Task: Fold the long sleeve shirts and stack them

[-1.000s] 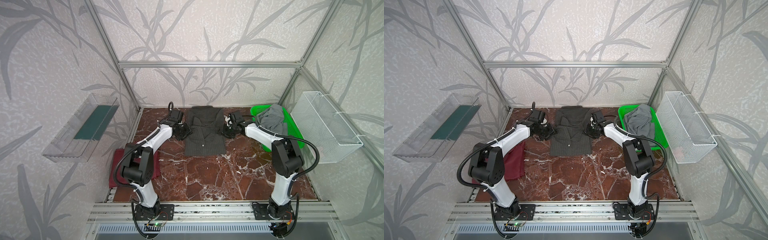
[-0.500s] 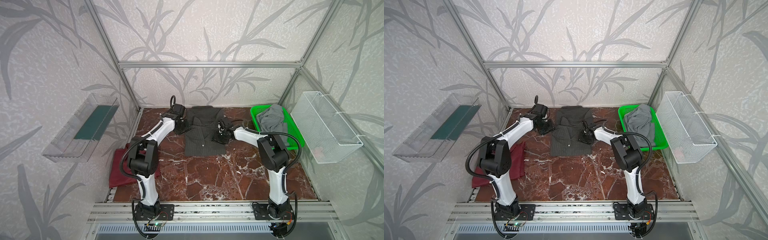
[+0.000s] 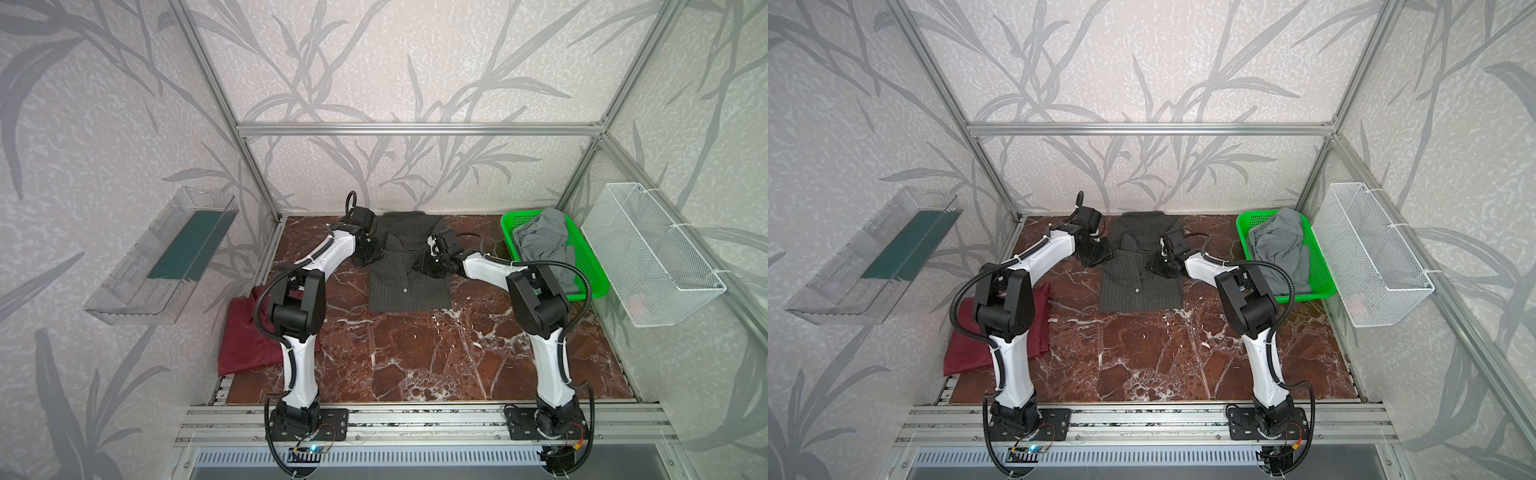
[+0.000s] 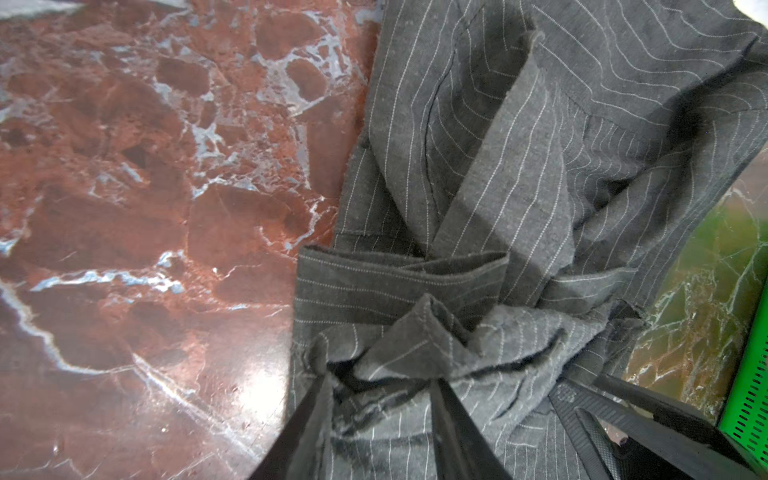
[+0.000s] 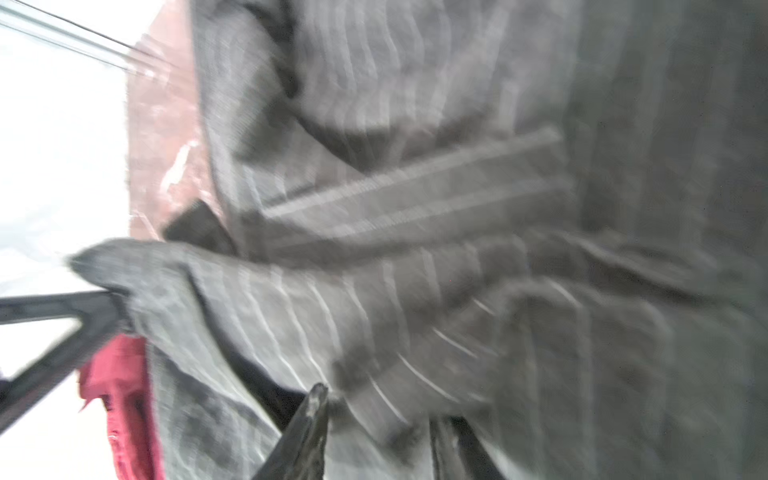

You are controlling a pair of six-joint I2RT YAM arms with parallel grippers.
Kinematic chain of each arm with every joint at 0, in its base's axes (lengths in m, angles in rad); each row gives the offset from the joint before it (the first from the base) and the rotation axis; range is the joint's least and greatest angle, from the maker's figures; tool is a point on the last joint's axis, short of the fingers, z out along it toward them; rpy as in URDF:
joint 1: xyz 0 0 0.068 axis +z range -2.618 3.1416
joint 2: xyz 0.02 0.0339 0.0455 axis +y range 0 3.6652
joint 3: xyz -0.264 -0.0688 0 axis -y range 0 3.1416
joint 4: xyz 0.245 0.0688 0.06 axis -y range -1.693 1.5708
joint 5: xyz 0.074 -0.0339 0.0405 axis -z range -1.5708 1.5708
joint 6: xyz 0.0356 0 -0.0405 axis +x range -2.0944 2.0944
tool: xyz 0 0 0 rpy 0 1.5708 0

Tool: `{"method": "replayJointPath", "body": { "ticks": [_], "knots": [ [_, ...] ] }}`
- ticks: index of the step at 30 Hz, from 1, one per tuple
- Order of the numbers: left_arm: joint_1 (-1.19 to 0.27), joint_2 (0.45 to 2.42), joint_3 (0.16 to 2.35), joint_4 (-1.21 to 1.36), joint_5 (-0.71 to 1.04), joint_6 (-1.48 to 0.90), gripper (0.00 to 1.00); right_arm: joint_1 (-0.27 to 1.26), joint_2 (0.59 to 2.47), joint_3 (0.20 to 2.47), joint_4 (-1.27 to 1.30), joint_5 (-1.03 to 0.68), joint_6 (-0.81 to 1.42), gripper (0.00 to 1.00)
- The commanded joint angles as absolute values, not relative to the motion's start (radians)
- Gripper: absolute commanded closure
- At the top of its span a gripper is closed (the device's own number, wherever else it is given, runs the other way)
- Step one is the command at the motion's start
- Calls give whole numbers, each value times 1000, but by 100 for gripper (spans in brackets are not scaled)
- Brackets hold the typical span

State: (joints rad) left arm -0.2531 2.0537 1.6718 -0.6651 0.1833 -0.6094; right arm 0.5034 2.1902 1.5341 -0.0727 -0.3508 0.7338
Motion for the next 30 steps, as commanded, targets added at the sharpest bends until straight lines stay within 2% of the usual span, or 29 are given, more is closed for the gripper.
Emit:
{"method": "replayJointPath", "body": {
  "ticks": [1,9,18,23,30],
  "knots": [
    [-249,2078,1703,-689,175,-589,59,507,2217,1564,7,-404,773,61],
    [-249,2101,1724,-679,190,-590,59,506,2254,1661,23,-433,820,63],
    [-249,2093,1732,-661,197,-594,59,509,2285,1744,-25,-445,893,58],
    [-256,2108,1731,-637,227,-619,59,508,2332,1834,-163,-424,918,57],
    [-264,2085,1725,-625,242,-630,59,507,2338,1852,-187,-390,919,55]
  ]
}}
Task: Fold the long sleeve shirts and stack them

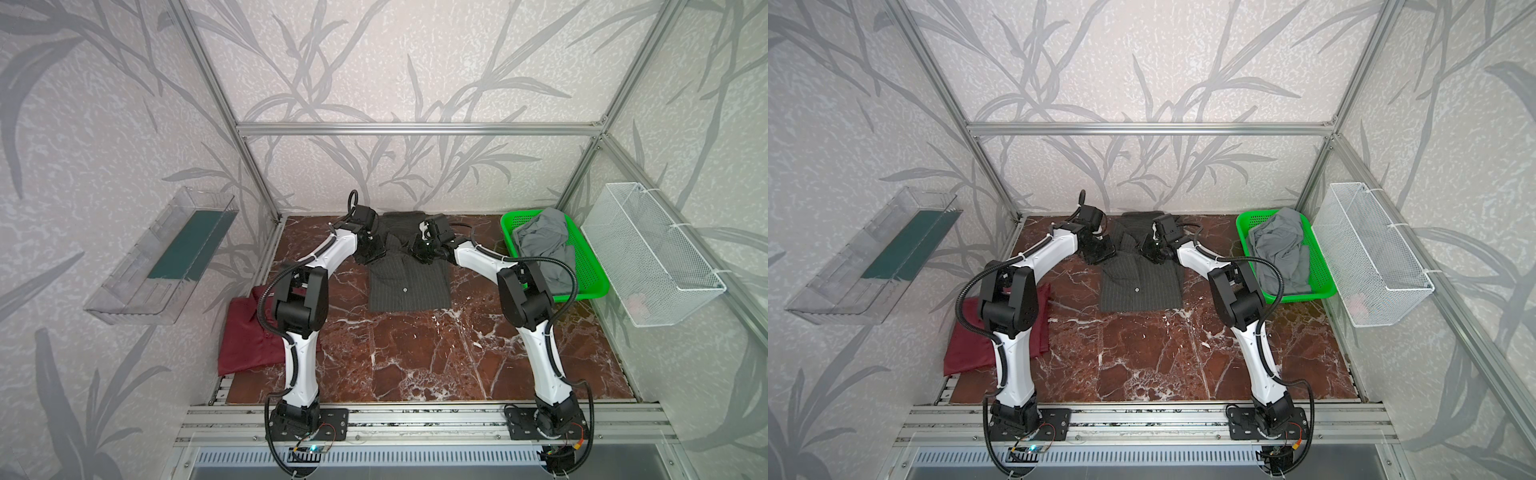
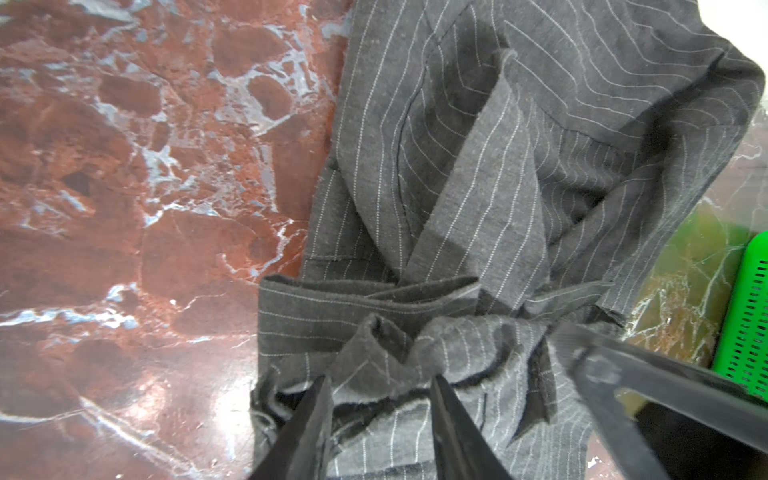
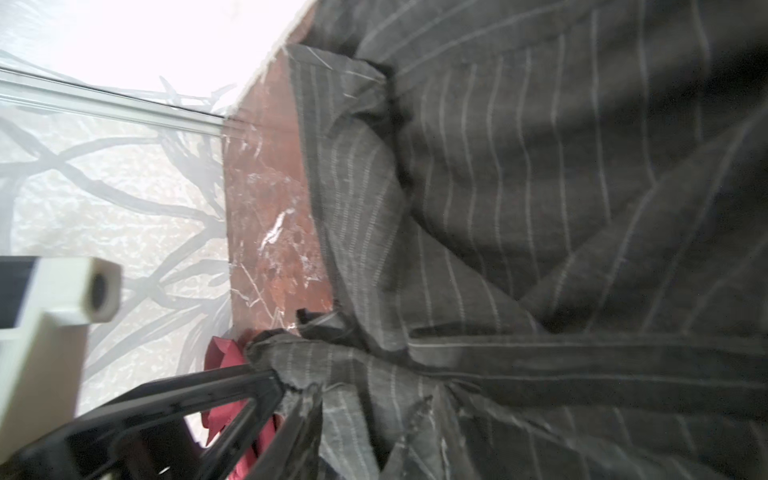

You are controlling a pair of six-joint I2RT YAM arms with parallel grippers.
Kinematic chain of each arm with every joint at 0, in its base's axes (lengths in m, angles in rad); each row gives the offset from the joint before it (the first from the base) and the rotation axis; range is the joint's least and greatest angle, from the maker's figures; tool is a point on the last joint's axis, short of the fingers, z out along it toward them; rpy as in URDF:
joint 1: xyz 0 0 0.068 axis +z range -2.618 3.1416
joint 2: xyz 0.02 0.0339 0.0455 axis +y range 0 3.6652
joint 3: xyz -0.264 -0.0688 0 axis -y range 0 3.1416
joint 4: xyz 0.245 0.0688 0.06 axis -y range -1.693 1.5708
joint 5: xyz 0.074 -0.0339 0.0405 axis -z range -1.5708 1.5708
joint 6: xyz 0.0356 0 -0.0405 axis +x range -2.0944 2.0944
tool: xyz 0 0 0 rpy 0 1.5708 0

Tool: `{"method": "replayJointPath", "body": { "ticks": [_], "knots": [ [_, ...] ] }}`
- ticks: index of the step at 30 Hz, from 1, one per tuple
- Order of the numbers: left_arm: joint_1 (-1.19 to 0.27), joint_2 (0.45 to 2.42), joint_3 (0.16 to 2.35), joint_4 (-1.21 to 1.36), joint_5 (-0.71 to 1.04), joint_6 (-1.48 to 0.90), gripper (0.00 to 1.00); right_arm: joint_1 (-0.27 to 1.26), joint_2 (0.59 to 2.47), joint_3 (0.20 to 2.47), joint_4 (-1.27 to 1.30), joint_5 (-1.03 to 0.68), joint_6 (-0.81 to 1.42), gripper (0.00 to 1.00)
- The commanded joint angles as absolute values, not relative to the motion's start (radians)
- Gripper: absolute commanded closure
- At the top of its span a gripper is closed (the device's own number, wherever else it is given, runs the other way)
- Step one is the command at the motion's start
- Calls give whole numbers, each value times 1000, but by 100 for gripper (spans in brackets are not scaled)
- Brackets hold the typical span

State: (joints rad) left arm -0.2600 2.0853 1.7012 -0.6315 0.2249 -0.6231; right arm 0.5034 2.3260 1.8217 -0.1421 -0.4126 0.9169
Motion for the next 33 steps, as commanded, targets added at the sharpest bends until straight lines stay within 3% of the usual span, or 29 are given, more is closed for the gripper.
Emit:
{"method": "replayJointPath", "body": {
  "ticks": [1,10,15,18,22,33],
  "knots": [
    [-265,2075,1718,-620,245,-631,59,502,2338,1854,-191,-385,916,55],
    [-254,1994,1647,-637,199,-573,59,448,2196,1791,-266,-292,771,59],
    [-214,2022,1714,-716,213,-529,59,417,2123,1702,-301,-285,688,64],
    [-193,2018,1753,-797,194,-478,59,391,2076,1596,-231,-286,630,55],
    [-159,1943,1628,-731,201,-486,58,367,2077,1535,-134,-353,555,45],
    [-145,2056,1614,-656,378,-501,57,354,2203,1571,-53,-452,504,45]
  ]
}}
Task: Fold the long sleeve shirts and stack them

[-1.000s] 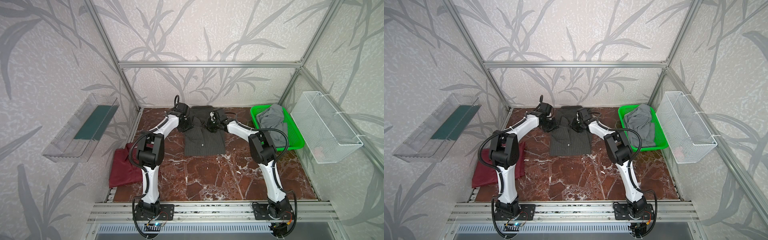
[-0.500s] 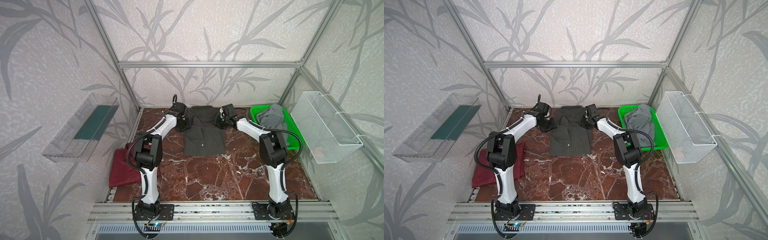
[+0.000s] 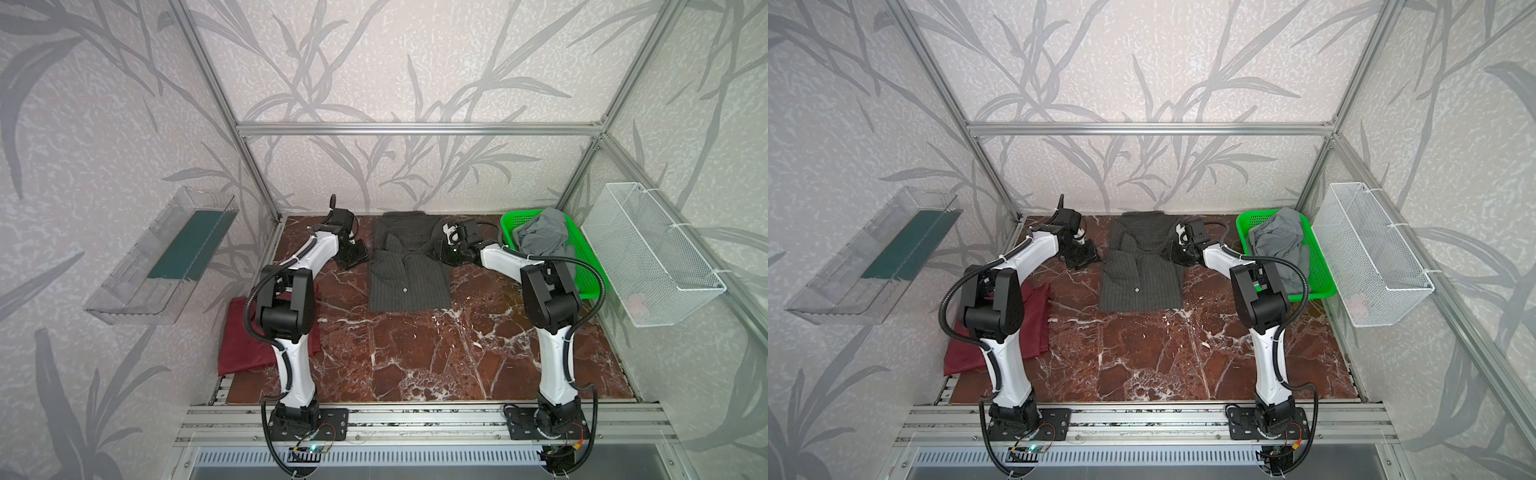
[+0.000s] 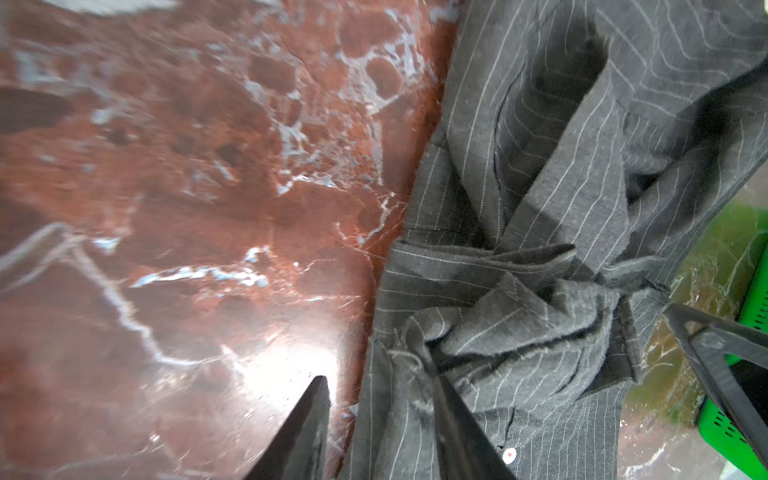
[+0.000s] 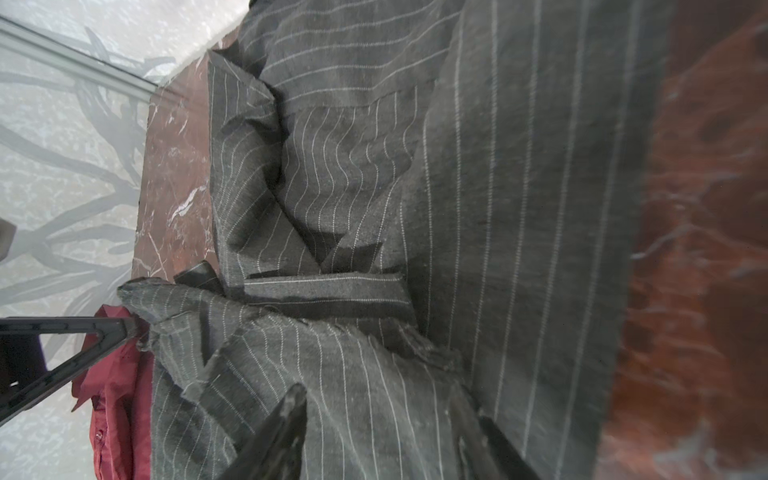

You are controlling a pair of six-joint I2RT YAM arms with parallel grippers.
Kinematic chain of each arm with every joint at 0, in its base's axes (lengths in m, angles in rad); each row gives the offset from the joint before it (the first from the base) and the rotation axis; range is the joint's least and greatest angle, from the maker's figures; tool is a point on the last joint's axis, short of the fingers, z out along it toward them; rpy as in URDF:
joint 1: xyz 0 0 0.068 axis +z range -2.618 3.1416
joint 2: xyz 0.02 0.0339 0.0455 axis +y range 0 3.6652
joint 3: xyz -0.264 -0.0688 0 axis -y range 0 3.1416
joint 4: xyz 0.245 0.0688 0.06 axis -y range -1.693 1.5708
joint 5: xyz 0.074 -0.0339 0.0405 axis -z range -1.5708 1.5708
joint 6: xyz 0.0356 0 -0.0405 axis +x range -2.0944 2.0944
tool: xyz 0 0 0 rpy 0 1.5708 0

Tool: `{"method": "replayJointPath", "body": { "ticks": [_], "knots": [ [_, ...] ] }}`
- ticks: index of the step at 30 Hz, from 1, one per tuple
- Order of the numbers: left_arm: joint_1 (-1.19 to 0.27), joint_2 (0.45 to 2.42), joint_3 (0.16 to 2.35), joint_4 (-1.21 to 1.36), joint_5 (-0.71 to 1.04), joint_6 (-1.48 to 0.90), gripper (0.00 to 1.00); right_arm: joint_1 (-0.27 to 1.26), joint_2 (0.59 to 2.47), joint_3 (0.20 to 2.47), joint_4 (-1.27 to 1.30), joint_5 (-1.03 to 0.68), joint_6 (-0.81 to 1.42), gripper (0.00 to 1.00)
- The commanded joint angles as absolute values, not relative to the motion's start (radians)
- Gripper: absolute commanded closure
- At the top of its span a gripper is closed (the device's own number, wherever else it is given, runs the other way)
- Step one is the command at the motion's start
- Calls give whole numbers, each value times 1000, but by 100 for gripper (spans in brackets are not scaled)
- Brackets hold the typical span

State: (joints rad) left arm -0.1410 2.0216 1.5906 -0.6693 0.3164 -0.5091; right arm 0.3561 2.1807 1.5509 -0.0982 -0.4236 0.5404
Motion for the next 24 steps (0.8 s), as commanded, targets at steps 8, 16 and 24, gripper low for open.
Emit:
{"method": "replayJointPath", "body": {
  "ticks": [8,16,24],
  "knots": [
    [-149,2080,1578,-557,435,-528,56,351,2237,1567,-48,-450,482,48],
    [-153,2099,1594,-525,451,-536,58,336,2172,1498,-34,-383,445,44],
    [-163,2145,1627,-529,471,-532,82,334,2211,1506,-11,-440,460,53]
  ]
}}
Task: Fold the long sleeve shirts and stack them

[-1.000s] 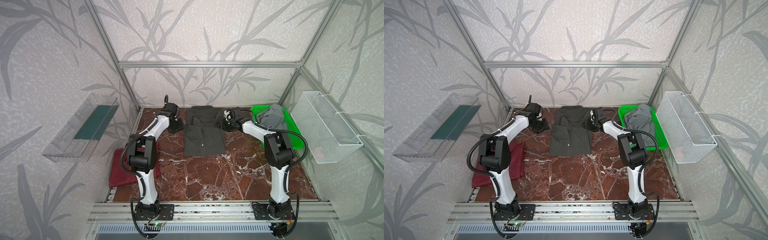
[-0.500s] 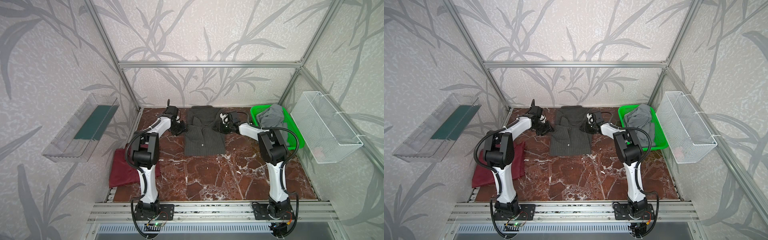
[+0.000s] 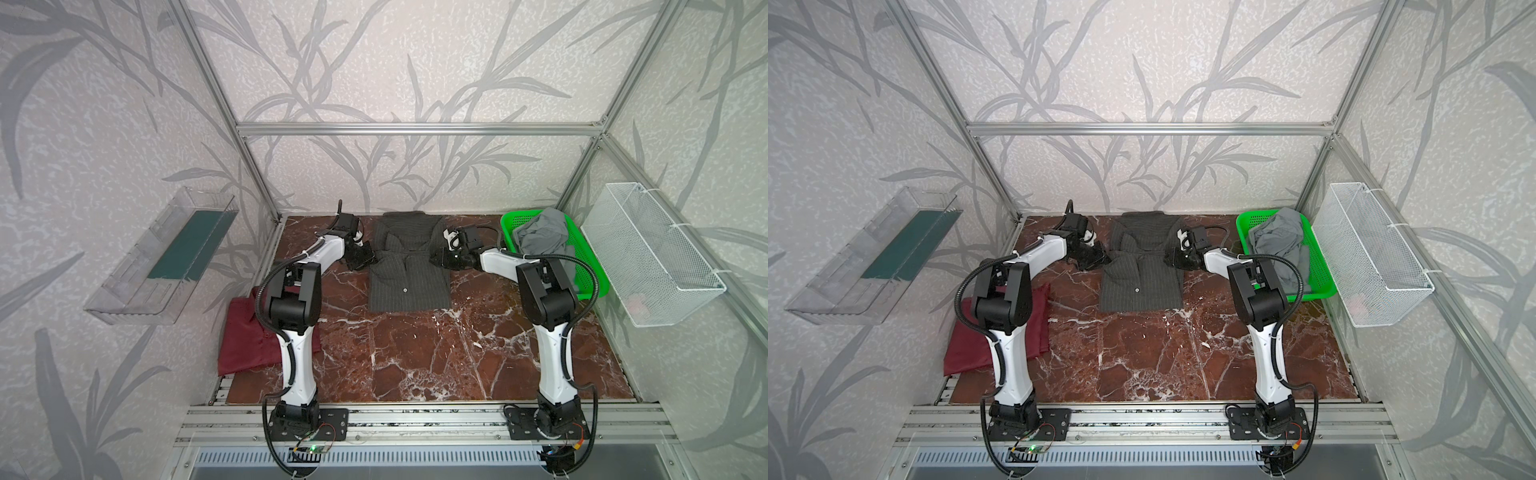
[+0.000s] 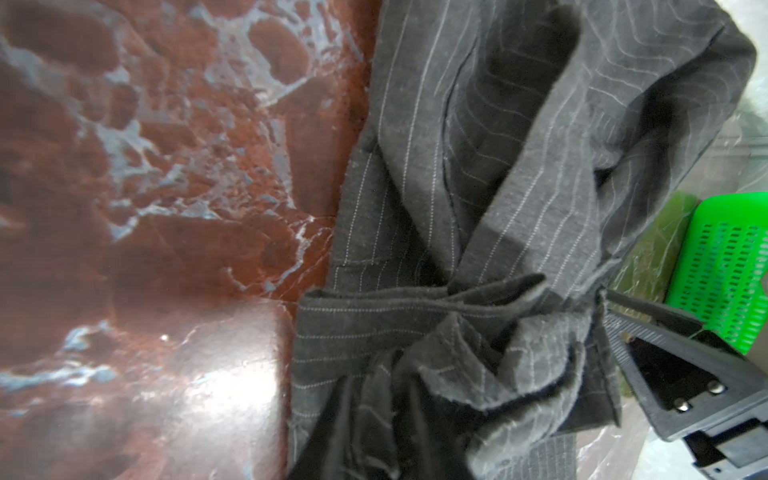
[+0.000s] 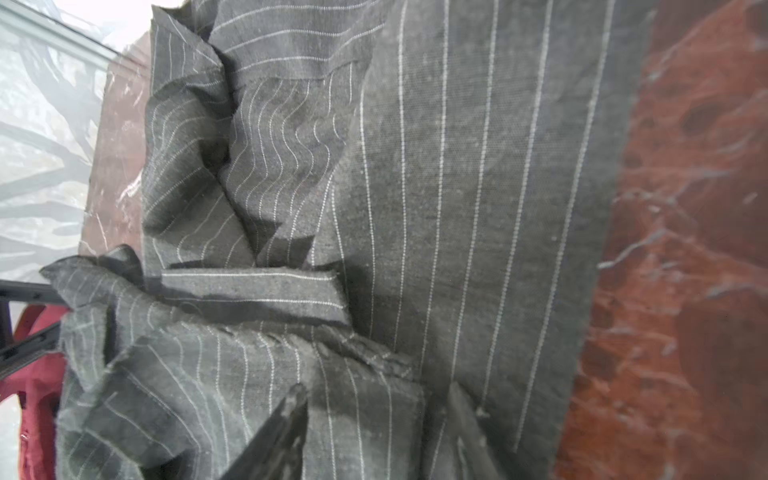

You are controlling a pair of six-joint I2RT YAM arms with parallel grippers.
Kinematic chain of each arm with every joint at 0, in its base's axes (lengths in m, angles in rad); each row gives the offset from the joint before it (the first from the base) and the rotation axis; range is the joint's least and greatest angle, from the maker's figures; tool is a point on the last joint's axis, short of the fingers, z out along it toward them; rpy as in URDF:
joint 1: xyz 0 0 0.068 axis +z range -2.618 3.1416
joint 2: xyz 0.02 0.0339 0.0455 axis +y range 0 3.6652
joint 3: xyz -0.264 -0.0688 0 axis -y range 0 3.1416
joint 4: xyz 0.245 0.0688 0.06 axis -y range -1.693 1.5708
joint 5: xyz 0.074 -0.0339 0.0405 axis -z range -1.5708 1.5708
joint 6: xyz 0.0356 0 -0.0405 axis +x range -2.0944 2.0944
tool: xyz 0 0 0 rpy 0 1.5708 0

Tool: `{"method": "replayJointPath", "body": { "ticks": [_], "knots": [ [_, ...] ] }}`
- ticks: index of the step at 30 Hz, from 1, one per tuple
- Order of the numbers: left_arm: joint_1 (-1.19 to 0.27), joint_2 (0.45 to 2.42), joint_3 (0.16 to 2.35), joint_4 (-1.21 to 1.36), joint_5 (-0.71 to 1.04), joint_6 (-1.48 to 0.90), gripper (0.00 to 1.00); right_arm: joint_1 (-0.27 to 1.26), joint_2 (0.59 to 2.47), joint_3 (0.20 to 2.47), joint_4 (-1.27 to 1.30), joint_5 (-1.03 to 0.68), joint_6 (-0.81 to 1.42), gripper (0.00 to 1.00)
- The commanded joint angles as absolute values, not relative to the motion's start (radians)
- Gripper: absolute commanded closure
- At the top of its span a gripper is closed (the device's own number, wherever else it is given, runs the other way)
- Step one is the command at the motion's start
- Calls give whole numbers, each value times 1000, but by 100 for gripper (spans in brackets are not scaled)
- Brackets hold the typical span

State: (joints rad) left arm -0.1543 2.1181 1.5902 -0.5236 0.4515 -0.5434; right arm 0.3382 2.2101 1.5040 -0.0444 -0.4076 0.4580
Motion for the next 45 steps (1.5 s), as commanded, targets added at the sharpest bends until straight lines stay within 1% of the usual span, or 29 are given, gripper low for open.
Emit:
{"method": "replayJointPath", "body": {
  "ticks": [1,3,6,9,10,12,14,23,25,27,28,29,30,31,33,35,36,41,45],
  "knots": [
    [-163,2147,1632,-531,471,-533,85,334,2210,1496,9,-452,467,56],
    [-167,2152,1645,-531,474,-533,92,334,2204,1473,52,-468,483,64],
    [-172,2161,1659,-535,476,-532,98,334,2208,1473,85,-512,502,70],
    [-175,2170,1669,-537,480,-534,100,334,2214,1474,95,-527,509,75],
    [-177,2173,1671,-538,481,-535,100,333,2214,1473,95,-531,508,79],
    [-176,2172,1674,-535,486,-534,100,329,2204,1457,100,-520,507,91],
    [-178,2171,1682,-536,487,-535,100,321,2173,1417,135,-507,519,100],
    [-192,2184,1731,-508,530,-546,100,264,2052,1259,265,-455,597,100],
    [-197,2193,1736,-506,525,-548,100,264,2055,1253,272,-453,597,100],
    [-197,2203,1736,-512,514,-548,100,264,2087,1290,245,-495,598,100],
    [-195,2207,1732,-517,503,-548,98,265,2104,1311,220,-507,598,100],
    [-193,2210,1730,-518,496,-548,87,266,2112,1320,201,-510,598,98],
    [-189,2214,1730,-523,495,-550,75,265,2114,1320,192,-504,599,92],
    [-186,2216,1735,-527,496,-553,69,265,2114,1314,192,-495,601,86],
    [-180,2210,1760,-543,500,-563,68,266,2106,1300,196,-489,603,71],
    [-176,2191,1782,-556,489,-571,65,268,2095,1296,180,-484,600,63],
    [-175,2179,1797,-575,475,-571,63,270,2088,1297,165,-479,595,60],
    [-173,2108,1824,-647,438,-579,53,279,2053,1243,130,-434,597,59],
    [-170,1992,1718,-628,399,-608,51,298,2019,1166,98,-396,610,59]
  ]
}}
